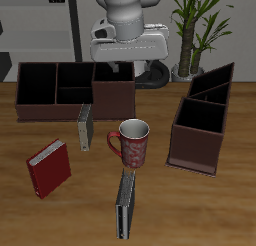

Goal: Place the yellow book into the back desk caddy's back compartment

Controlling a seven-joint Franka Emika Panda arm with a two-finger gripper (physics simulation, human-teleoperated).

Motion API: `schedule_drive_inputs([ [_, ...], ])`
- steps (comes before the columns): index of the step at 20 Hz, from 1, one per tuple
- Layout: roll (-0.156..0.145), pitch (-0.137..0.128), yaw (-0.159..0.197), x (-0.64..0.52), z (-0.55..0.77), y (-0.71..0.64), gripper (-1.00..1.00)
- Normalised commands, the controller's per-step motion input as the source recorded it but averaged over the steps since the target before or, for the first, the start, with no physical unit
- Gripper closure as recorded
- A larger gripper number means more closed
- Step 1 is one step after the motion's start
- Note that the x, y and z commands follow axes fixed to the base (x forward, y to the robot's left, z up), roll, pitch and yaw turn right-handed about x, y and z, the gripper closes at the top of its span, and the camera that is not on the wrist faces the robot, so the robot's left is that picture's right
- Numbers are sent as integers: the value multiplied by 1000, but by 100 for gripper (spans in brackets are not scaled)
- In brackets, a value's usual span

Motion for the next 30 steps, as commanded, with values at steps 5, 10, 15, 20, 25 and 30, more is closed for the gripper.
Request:
schedule_drive_inputs([
  [5, -18, -4, 17, -13, -24, -55, -100],
  [10, -30, -11, 17, -3, -10, -186, -100],
  [15, 36, -5, 49, -113, -59, -282, -100],
  [20, 79, -10, 35, -162, -82, -340, -100],
  [25, 64, -28, 2, -199, -116, -402, -100],
  [30, -20, -22, 25, -153, -114, -387, -100],
])
